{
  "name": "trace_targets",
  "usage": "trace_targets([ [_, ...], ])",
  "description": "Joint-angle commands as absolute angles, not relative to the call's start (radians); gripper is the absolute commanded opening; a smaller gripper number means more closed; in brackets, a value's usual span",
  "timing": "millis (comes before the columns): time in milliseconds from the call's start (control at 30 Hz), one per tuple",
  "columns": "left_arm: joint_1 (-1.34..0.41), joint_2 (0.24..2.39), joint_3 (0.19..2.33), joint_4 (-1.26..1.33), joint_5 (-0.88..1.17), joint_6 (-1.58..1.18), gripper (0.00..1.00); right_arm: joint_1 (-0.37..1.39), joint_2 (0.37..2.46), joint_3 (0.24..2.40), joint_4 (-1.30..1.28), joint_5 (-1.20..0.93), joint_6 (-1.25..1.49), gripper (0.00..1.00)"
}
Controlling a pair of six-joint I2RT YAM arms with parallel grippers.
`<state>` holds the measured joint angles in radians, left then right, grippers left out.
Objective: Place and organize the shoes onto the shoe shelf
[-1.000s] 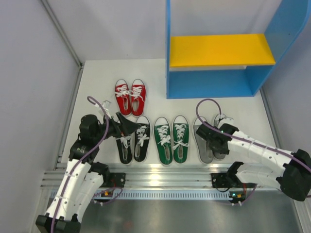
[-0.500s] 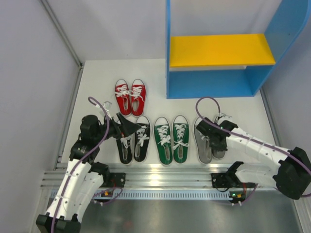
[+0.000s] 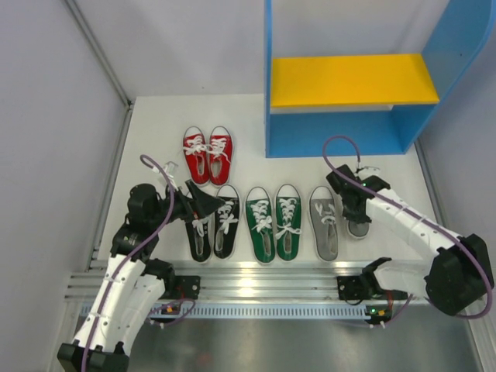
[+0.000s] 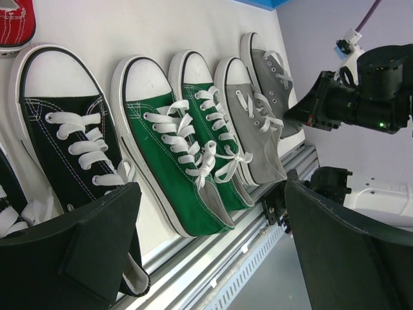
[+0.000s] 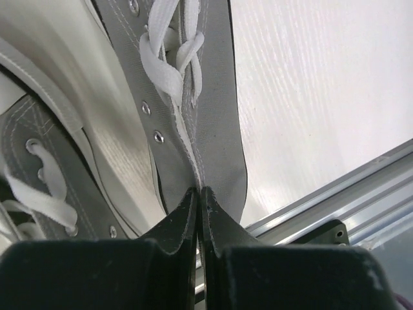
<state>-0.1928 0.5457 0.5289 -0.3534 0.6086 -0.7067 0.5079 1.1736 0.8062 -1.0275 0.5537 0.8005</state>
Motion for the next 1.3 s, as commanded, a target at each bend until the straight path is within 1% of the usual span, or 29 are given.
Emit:
trace_targets([
  [0, -0.196, 0.531, 0.525, -0.331, 0.604, -0.701, 0.98, 0.460, 1.207, 0.838, -0.950, 0.623, 0.736, 0.00],
  [167, -0.196, 0.532, 0.522, -0.331, 0.606, -0.706, 0.98, 0.414, 1.252, 0.828, -0.904, 0.638, 0.693, 0.01],
  [200, -0.196, 0.531, 0.522, -0.330, 0.607, -0.706, 0.98, 0.404, 1.259, 0.825, -0.873, 0.637, 0.671, 0.12],
  [233, -0.196, 0.529, 0.522, -0.330, 0.606, -0.707, 0.98, 0.399, 1.261, 0.822, -0.859, 0.621, 0.655, 0.18],
  [267, -0.196, 0.529, 0.520, -0.331, 0.606, -0.706, 0.98, 0.391, 1.258, 0.822, -0.845, 0.609, 0.641, 0.38],
  [333, -0.196, 0.528, 0.520, -0.331, 0.606, -0.706, 0.98, 0.385, 1.223, 0.822, -0.815, 0.591, 0.626, 0.65],
  [400, -0.196, 0.526, 0.518, -0.331, 0.607, -0.704, 0.98, 0.383, 1.165, 0.818, -0.795, 0.586, 0.630, 0.80],
  [567, -0.196, 0.523, 0.517, -0.331, 0.604, -0.699, 0.98, 0.379, 1.097, 0.810, -0.816, 0.627, 0.634, 0.84],
  [767, -0.196, 0.532, 0.514, -0.331, 0.607, -0.699, 0.98, 0.342, 1.167, 0.795, -0.847, 0.633, 0.676, 0.83],
  [967, -0.196, 0.525, 0.509, -0.331, 0.609, -0.692, 0.98, 0.305, 1.210, 0.792, -0.729, 0.603, 0.621, 0.81],
  [1067, -0.196, 0.525, 0.511, -0.331, 0.609, -0.692, 0.98, 0.287, 1.236, 0.795, -0.660, 0.586, 0.565, 0.78],
  [1133, -0.196, 0.526, 0.511, -0.331, 0.609, -0.695, 0.98, 0.264, 1.275, 0.799, -0.621, 0.572, 0.531, 0.75],
  [1200, -0.196, 0.525, 0.509, -0.330, 0.607, -0.696, 0.98, 0.229, 1.330, 0.804, -0.603, 0.549, 0.502, 0.68],
  [1267, -0.196, 0.523, 0.511, -0.331, 0.606, -0.693, 0.98, 0.212, 1.362, 0.804, -0.571, 0.511, 0.489, 0.64],
])
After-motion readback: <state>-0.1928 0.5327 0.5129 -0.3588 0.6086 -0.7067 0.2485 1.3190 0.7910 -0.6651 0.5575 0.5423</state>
